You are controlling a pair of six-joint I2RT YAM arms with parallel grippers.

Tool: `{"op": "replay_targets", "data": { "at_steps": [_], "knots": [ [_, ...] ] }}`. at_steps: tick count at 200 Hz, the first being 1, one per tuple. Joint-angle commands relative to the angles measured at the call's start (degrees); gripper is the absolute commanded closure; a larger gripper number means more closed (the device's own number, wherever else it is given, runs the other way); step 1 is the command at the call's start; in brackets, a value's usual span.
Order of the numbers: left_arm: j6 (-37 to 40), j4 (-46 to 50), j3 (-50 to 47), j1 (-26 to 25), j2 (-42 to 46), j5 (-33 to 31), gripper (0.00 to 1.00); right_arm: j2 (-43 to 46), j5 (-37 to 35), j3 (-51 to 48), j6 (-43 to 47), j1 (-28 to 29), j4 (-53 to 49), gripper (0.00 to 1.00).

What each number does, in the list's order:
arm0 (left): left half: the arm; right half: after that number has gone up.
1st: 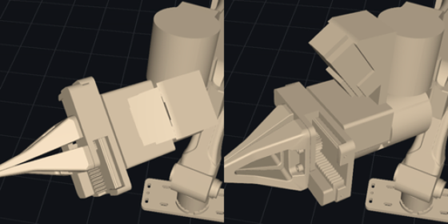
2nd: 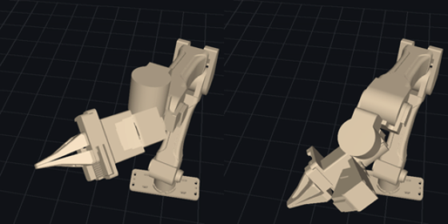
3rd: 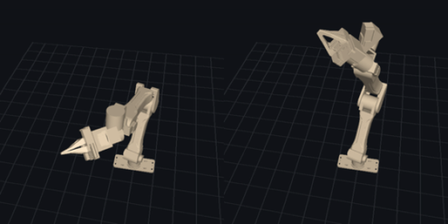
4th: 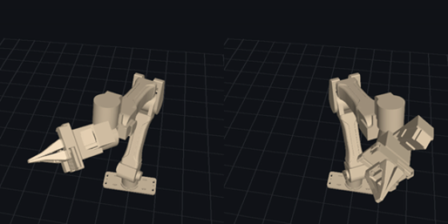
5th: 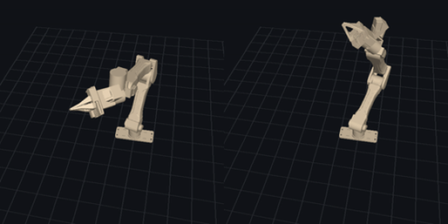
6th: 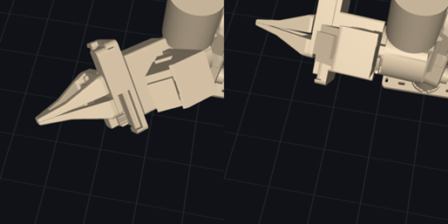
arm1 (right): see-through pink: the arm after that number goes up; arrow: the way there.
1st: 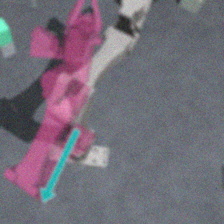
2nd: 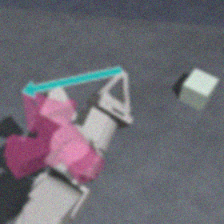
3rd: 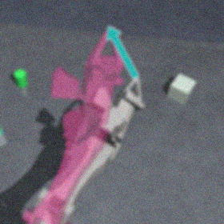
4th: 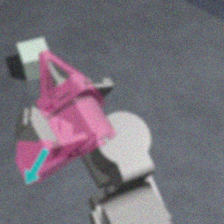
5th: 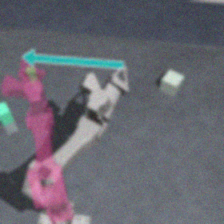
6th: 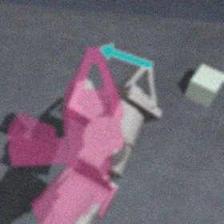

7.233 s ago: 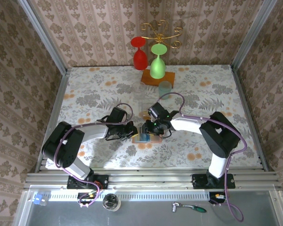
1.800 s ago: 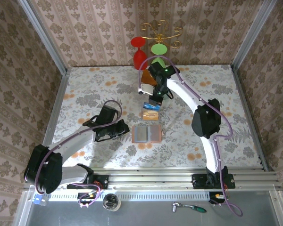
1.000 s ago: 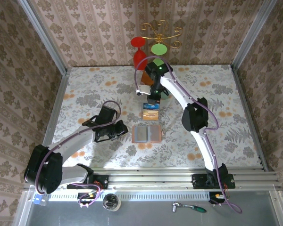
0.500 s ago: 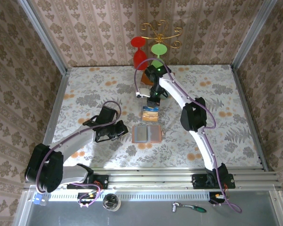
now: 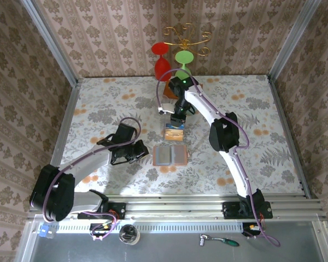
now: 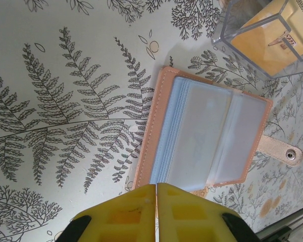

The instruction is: Take the credit cards out of the card holder

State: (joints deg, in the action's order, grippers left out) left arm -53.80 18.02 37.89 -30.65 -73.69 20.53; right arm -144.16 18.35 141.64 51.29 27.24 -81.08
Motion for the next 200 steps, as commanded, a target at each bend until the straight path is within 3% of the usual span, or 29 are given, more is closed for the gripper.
{"op": "replay_targets", "data": {
  "at_steps": [1, 91, 134, 200],
  "knots": [
    [-0.35, 0.88, 1.00, 0.42, -1.25, 0.20, 0.89, 1.58, -1.95, -0.40, -0.79, -0.51, -0.52, 0.80],
    [-0.34, 0.47, 1.84, -0.11, -1.85, 0.69, 0.89, 6.30, -9.16, -2.98, -4.51, -1.21, 7.27, 0.81],
    [-0.51, 0.72, 1.88, -0.52, -1.47, 0.45, 0.89, 6.54, -9.47, -7.18, -5.56, -1.19, 10.36, 0.90],
    [-1.02, 0.76, 1.73, -1.38, -0.93, -0.20, 0.89, 8.53, -7.70, -14.35, -6.26, -1.05, 13.84, 0.90]
  ]
}}
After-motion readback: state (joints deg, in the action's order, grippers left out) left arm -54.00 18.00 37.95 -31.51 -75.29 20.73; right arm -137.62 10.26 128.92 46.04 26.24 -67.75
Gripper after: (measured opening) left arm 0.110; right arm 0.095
